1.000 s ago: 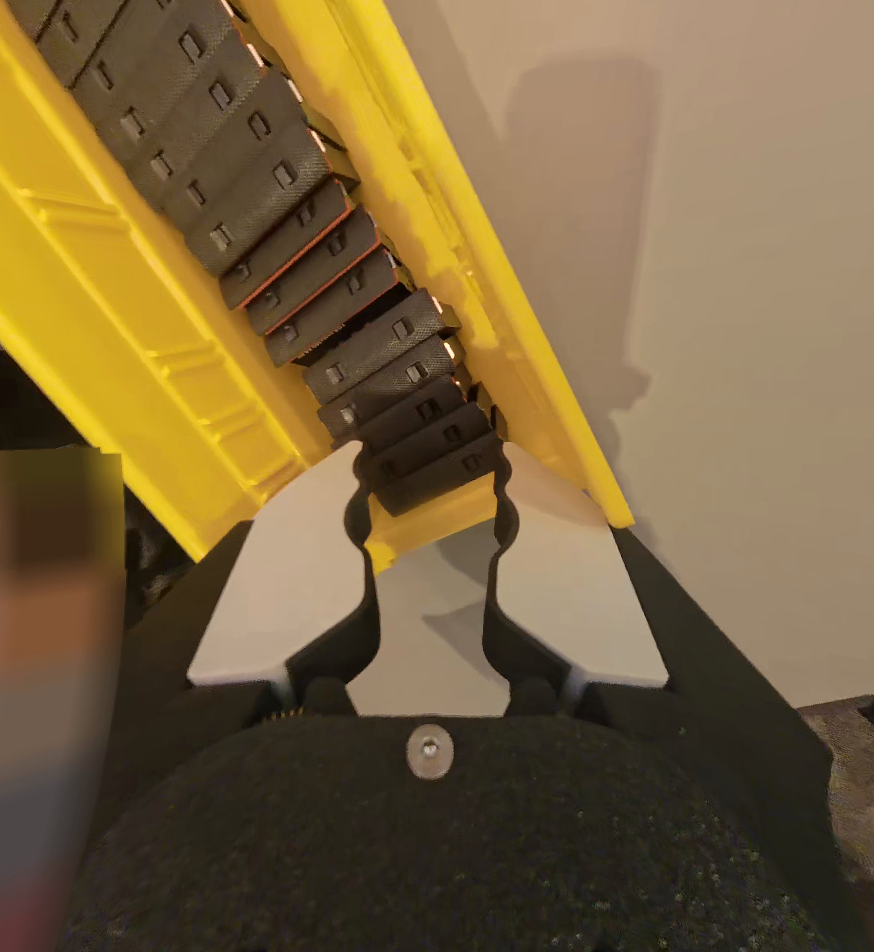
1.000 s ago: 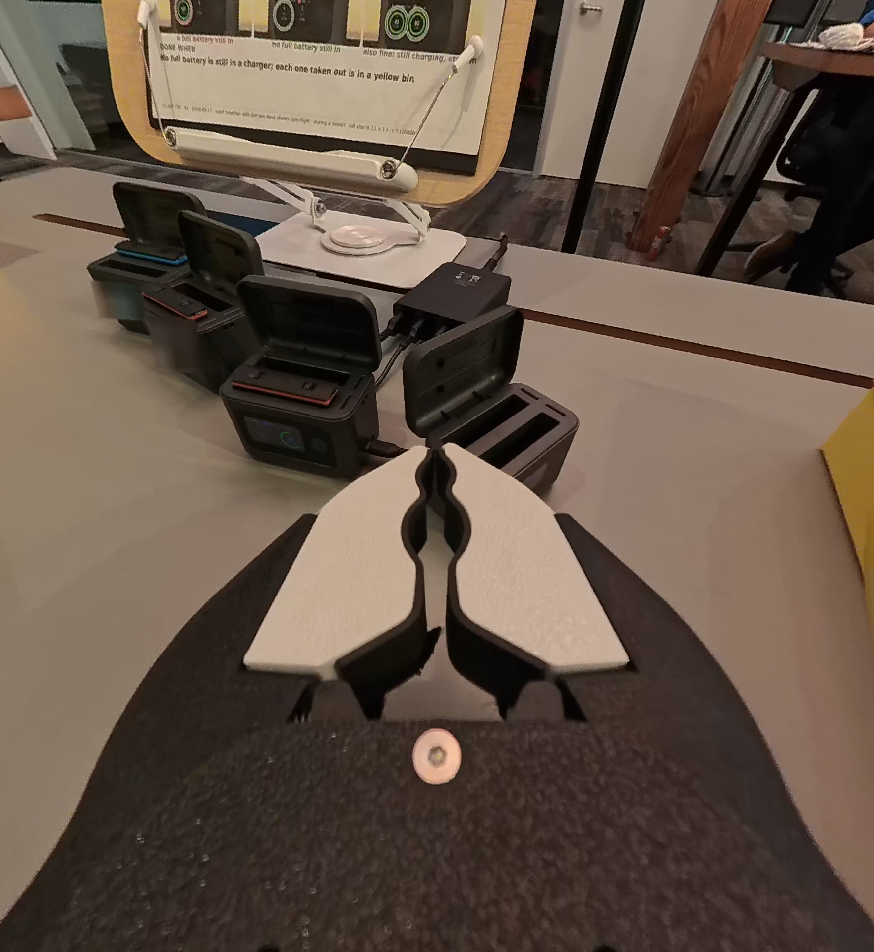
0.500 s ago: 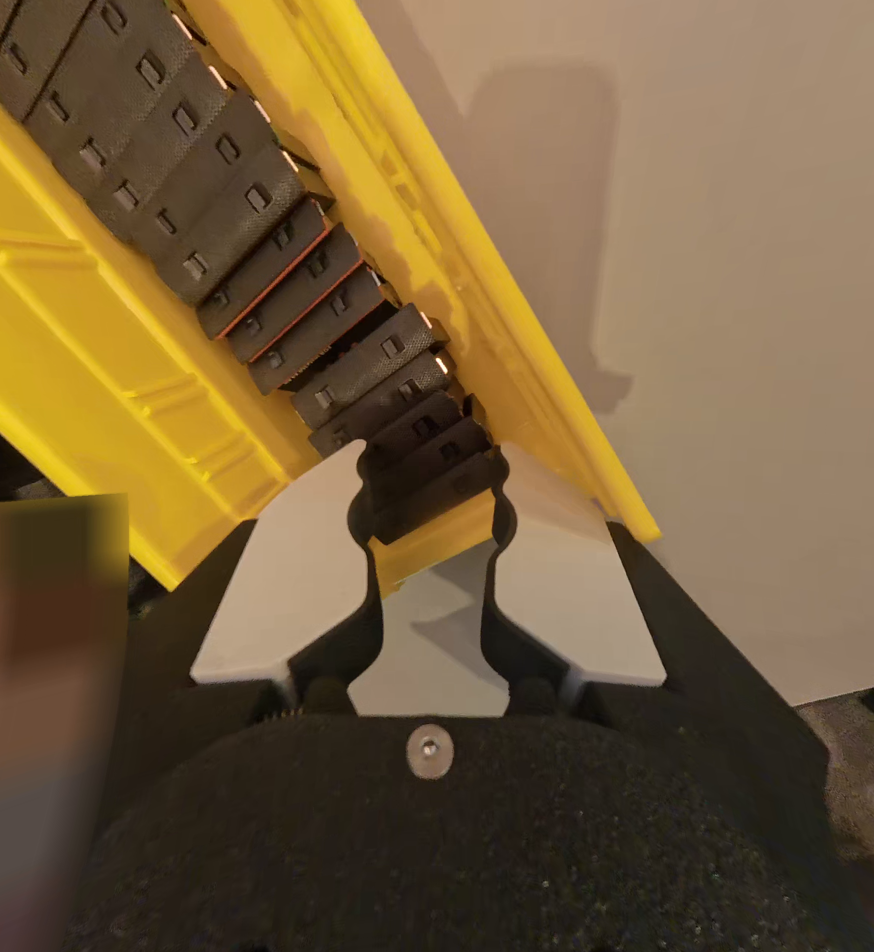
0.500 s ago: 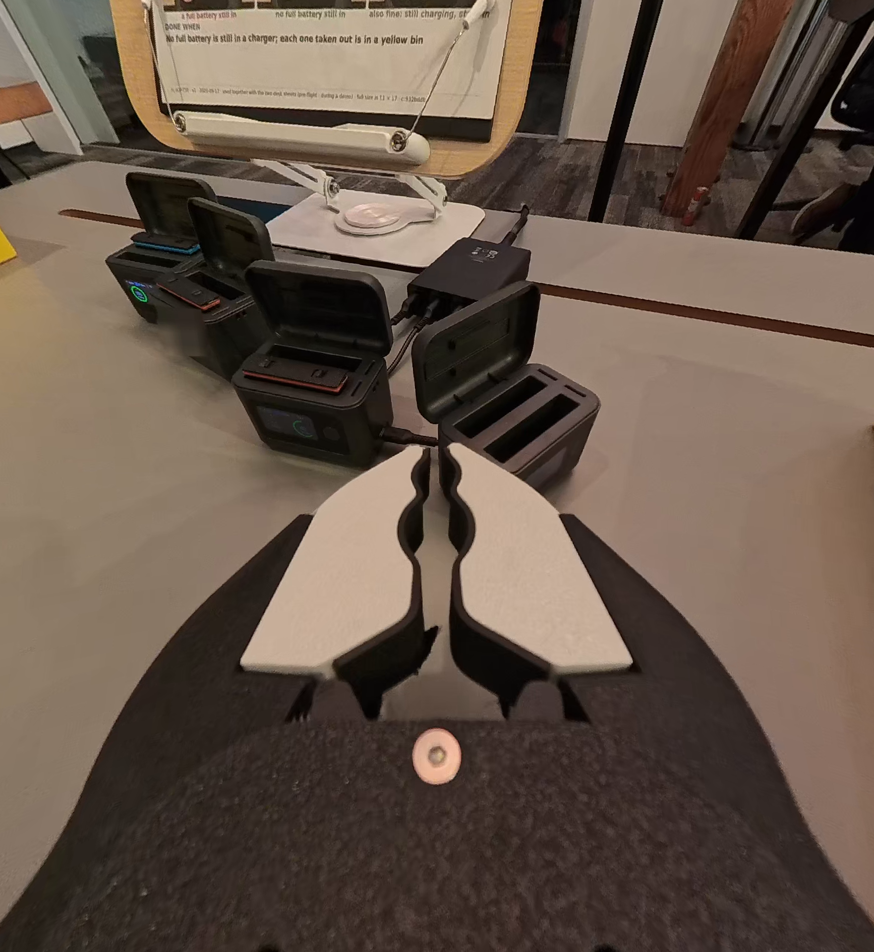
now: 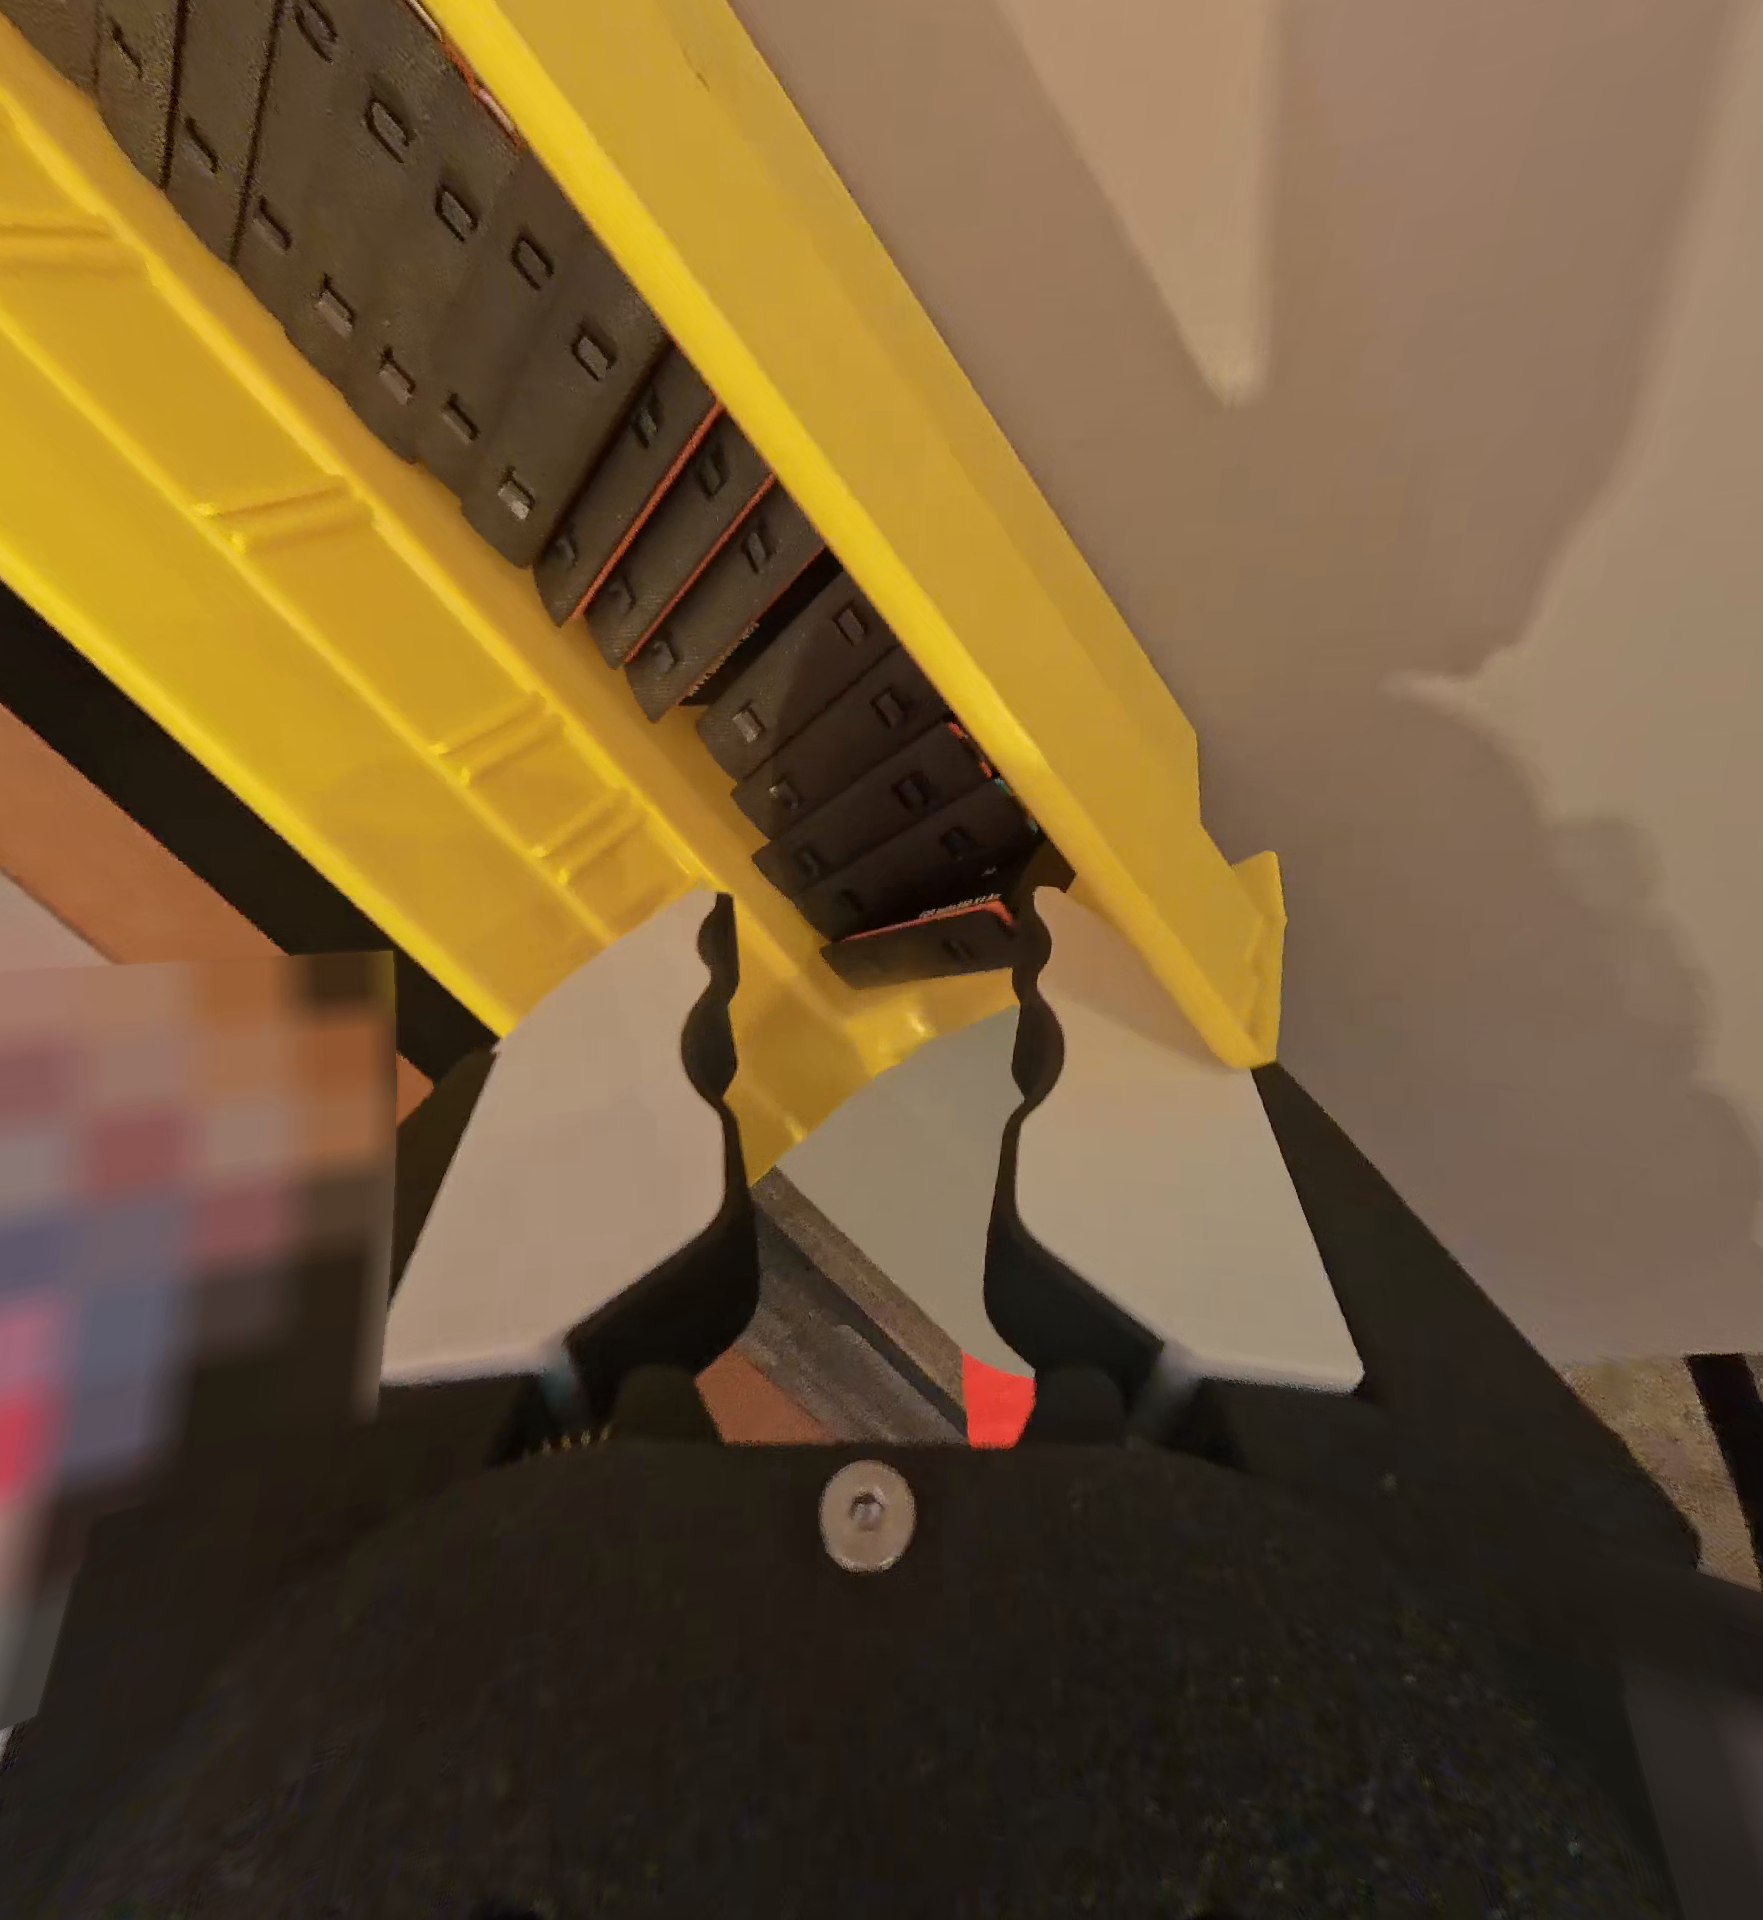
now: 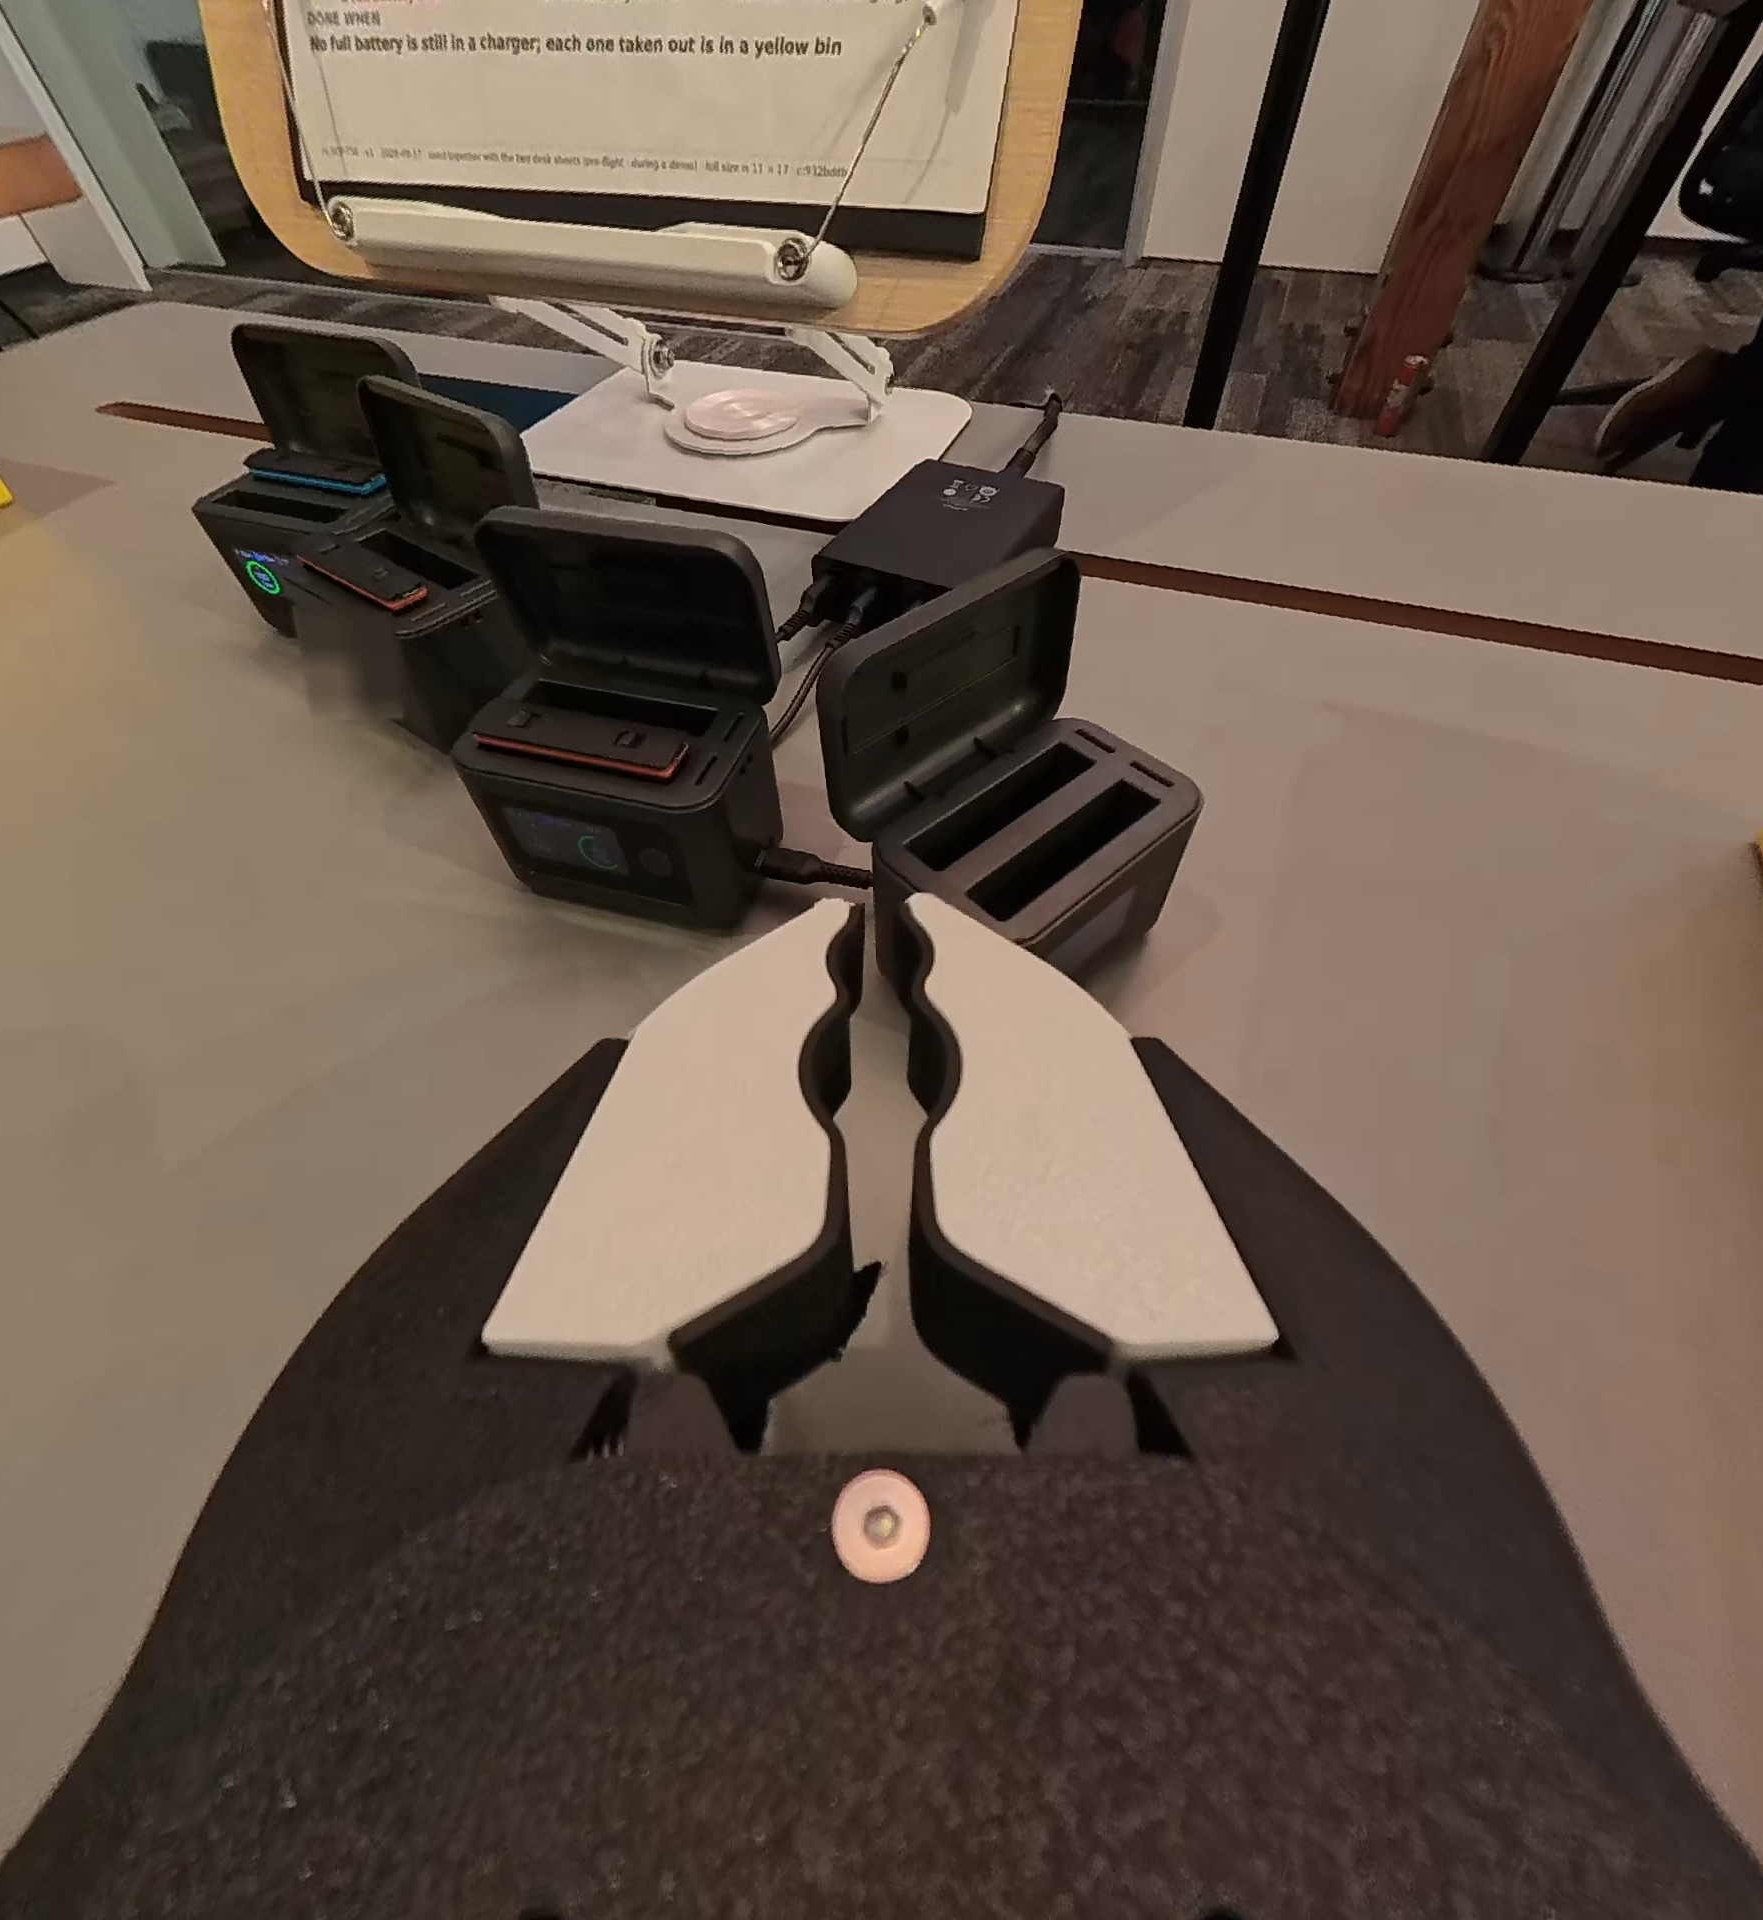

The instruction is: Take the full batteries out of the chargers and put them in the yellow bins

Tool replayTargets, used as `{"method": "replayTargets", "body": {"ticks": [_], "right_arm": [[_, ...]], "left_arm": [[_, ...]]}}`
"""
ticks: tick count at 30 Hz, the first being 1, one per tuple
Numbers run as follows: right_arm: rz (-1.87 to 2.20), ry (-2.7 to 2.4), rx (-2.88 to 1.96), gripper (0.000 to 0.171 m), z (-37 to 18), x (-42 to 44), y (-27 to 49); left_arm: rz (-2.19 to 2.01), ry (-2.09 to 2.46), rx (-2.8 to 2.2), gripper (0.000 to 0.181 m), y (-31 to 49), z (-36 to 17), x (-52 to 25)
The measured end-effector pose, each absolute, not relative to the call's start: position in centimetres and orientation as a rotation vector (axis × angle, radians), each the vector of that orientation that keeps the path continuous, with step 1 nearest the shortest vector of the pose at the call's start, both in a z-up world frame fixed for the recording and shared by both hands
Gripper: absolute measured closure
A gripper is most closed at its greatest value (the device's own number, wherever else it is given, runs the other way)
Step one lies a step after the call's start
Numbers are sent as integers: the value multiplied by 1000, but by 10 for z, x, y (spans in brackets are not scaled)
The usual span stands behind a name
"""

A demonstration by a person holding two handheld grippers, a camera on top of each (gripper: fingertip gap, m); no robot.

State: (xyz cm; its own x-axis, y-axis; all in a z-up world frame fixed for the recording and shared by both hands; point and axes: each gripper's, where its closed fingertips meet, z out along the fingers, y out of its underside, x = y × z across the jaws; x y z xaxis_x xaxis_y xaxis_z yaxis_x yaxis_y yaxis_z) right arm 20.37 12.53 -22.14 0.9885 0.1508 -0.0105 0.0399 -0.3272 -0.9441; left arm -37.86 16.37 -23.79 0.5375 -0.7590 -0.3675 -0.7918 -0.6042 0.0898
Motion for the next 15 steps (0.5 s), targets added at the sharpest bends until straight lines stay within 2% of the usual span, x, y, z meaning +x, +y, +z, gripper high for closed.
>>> {"method": "replayTargets", "body": {"ticks": [8, 12, 15], "right_arm": [[118, -140, -1906, 166, -222, 203, 125], [121, -143, -1910, 166, -223, 203, 125], [121, -147, -1911, 166, -224, 202, 126]], "left_arm": [[829, 1773, -2479, 148, 153, -224, -396], [908, 2062, -2339, 137, 144, -229, -411], [832, 2145, -2223, 135, 148, -235, -409]]}}
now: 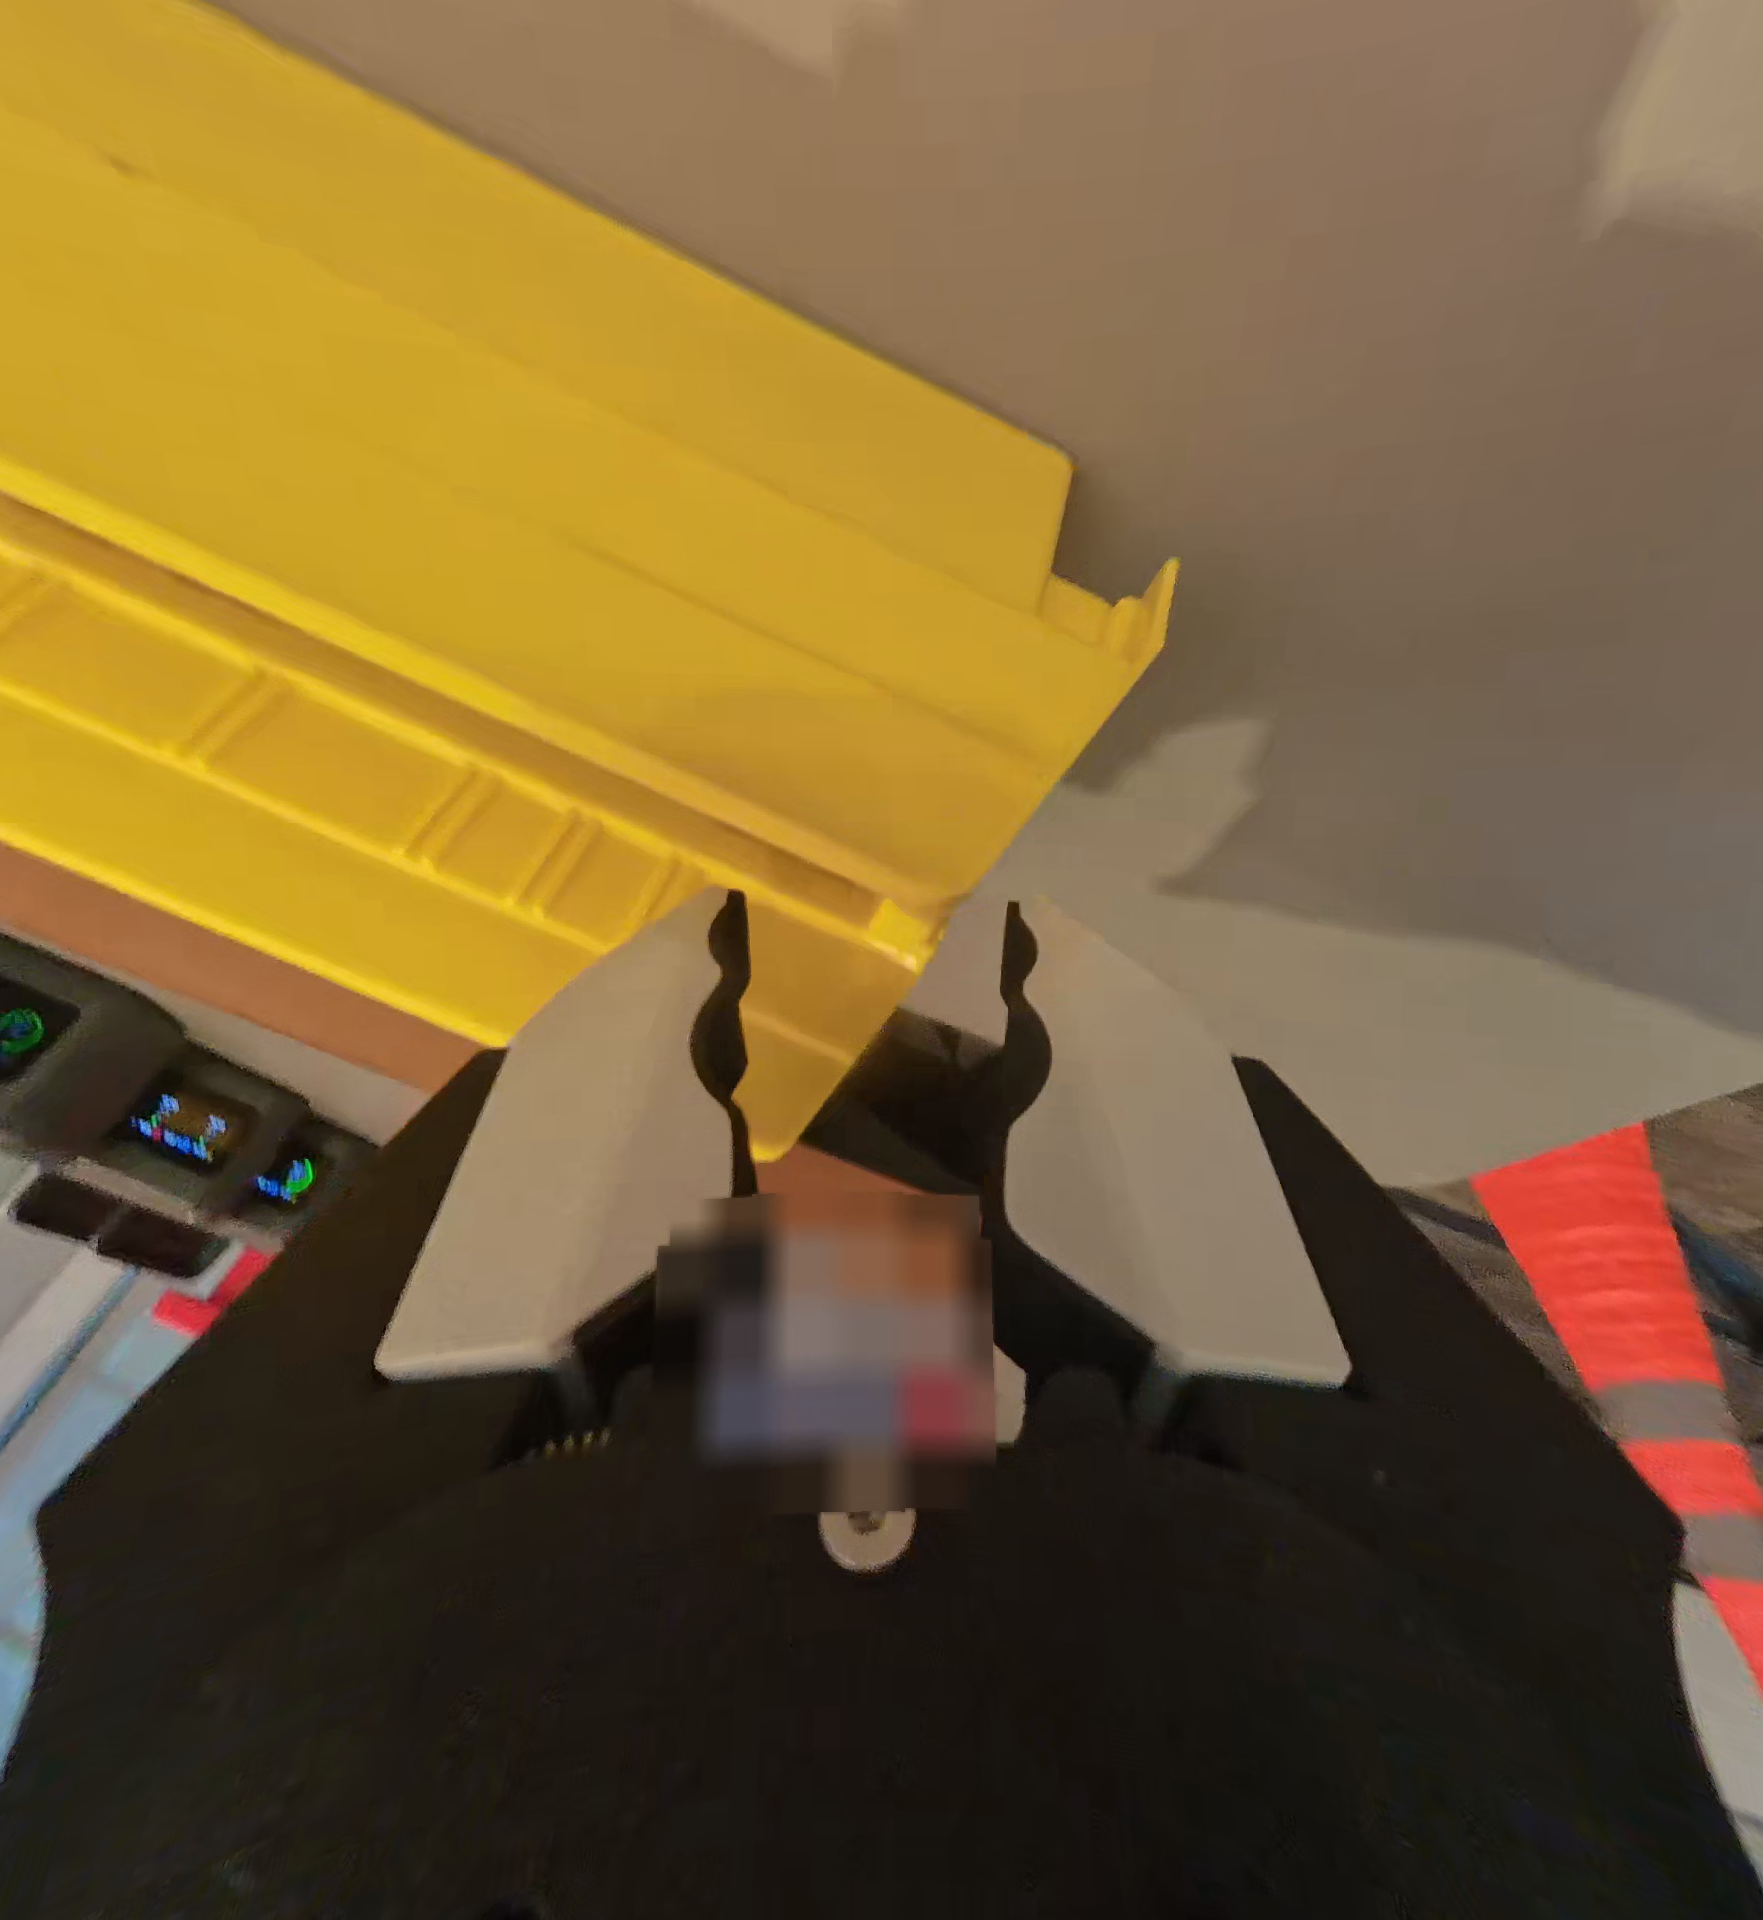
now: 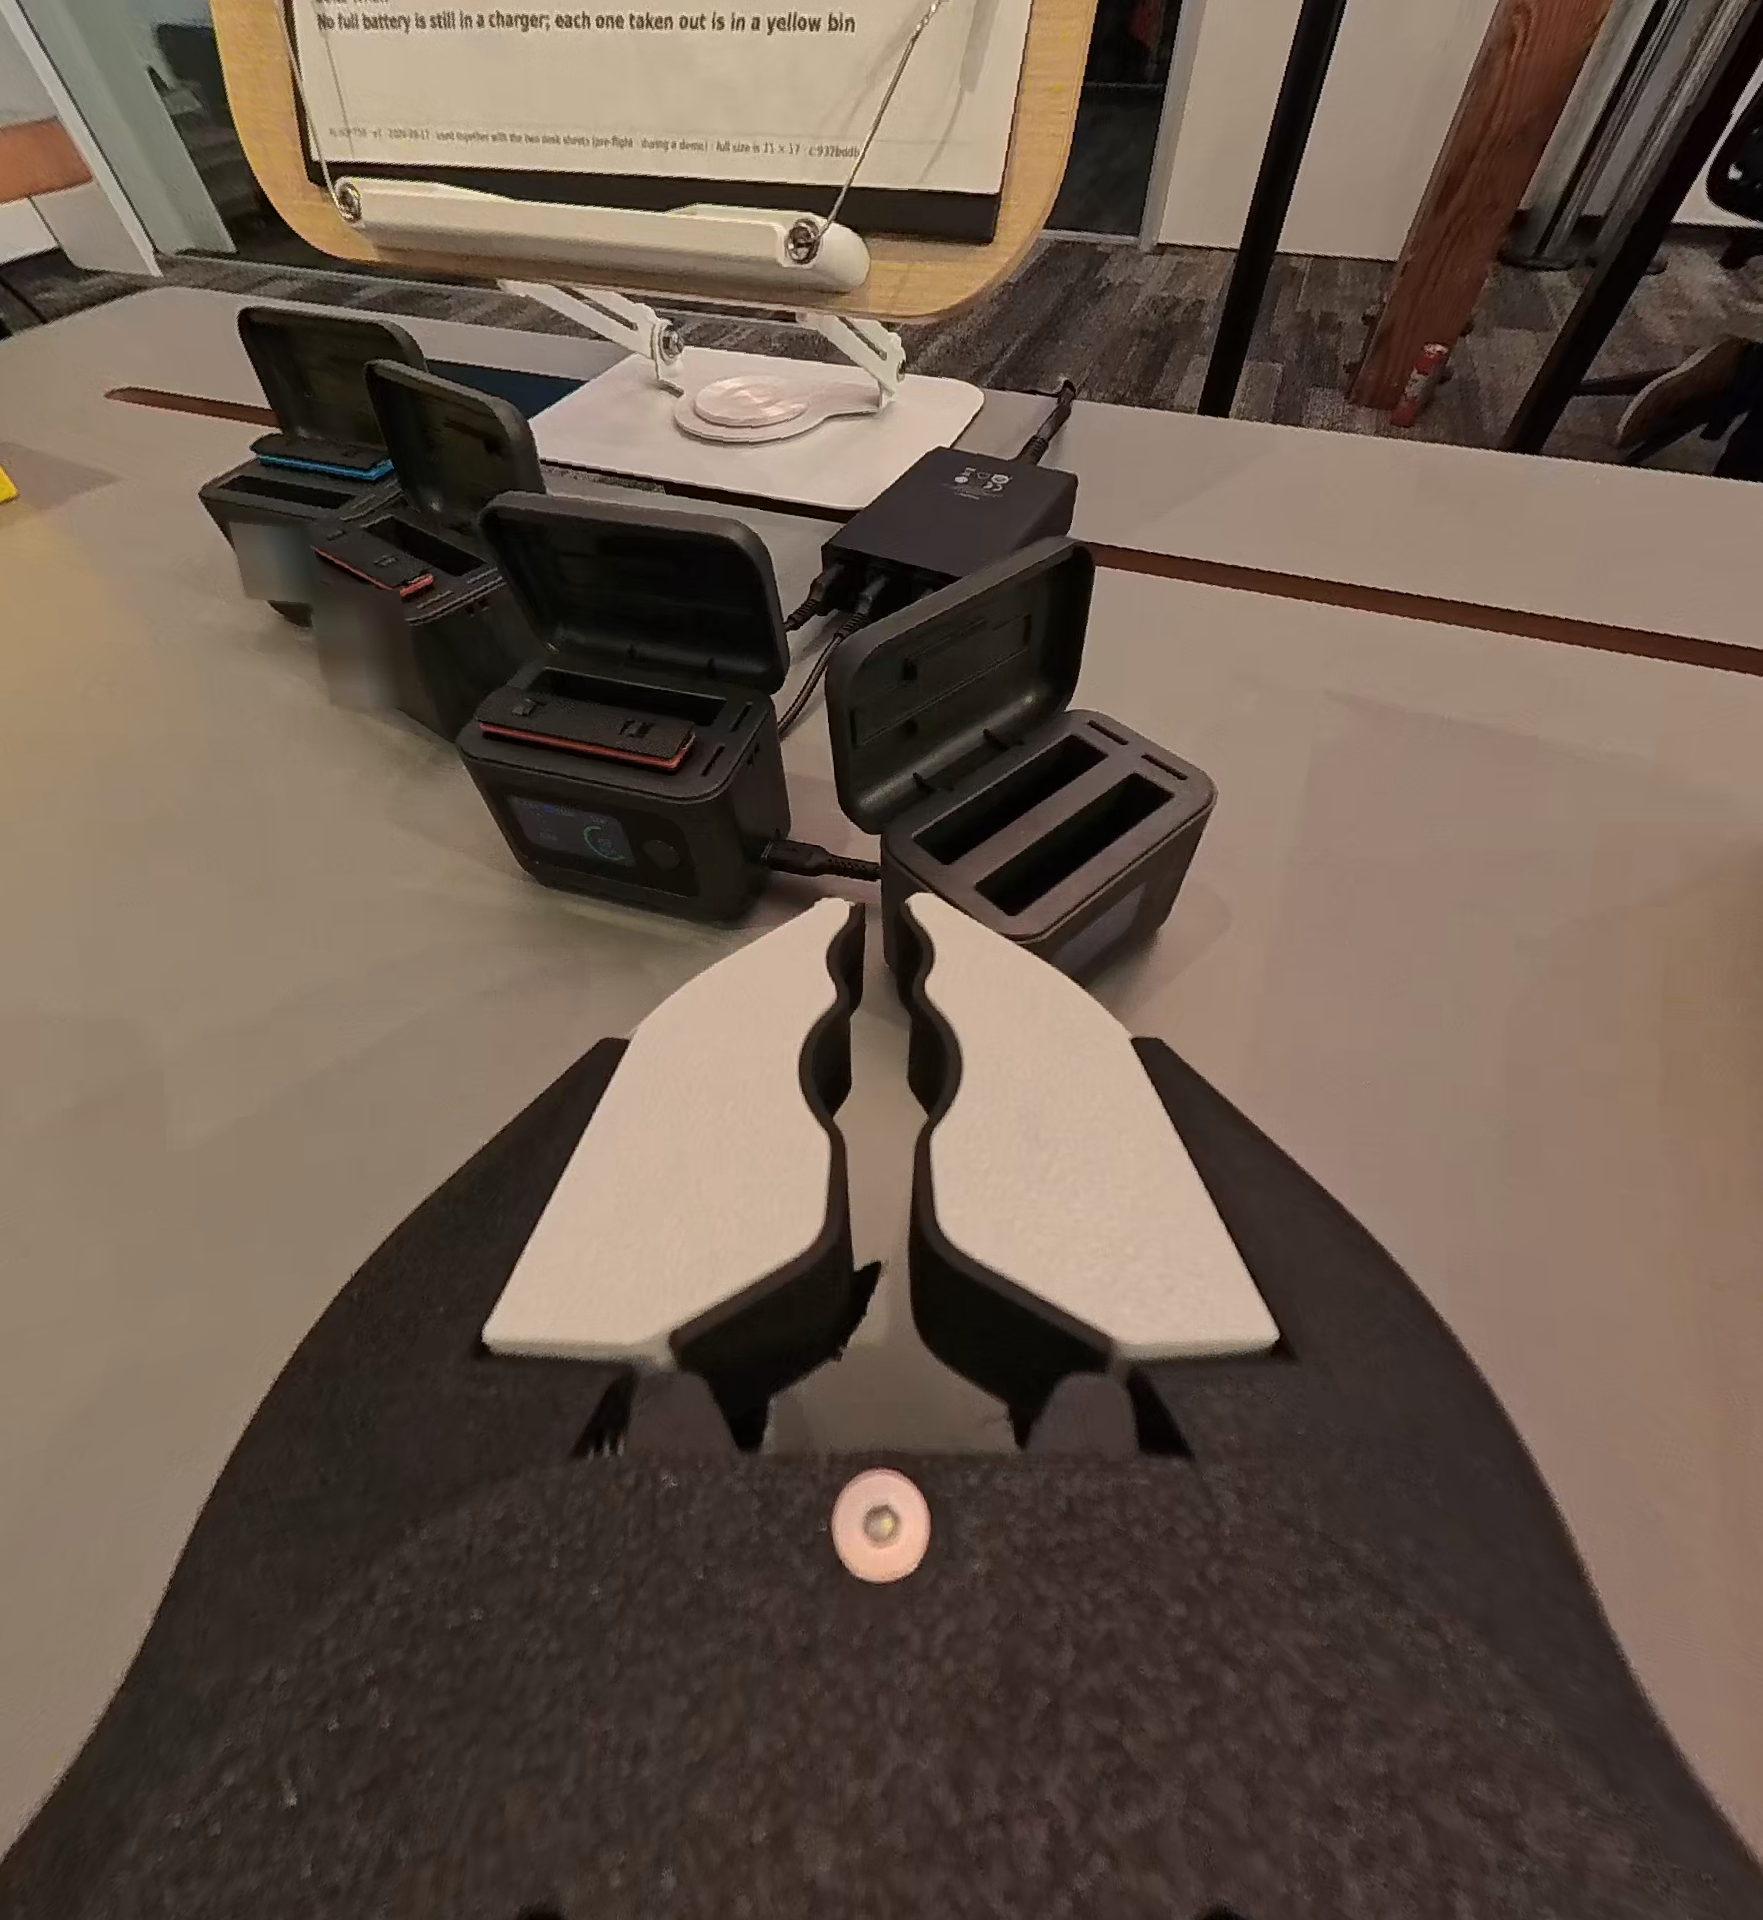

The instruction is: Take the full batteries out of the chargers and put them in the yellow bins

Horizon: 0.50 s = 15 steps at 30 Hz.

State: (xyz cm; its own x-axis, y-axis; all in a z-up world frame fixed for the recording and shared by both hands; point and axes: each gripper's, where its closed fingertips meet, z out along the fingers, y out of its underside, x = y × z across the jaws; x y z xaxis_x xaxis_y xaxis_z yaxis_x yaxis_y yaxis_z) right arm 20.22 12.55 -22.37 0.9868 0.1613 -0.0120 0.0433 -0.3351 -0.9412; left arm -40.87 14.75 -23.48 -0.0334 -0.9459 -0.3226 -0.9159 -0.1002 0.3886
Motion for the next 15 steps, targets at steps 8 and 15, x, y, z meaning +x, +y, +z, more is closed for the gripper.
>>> {"method": "replayTargets", "body": {"ticks": [8, 15], "right_arm": [[125, -154, -1921, 166, -226, 201, 126], [136, -152, -1927, 166, -227, 201, 126]], "left_arm": [[-580, -2059, 2412, 145, 160, -232, -389], [-320, -1798, 2691, 146, 161, -252, -382]]}}
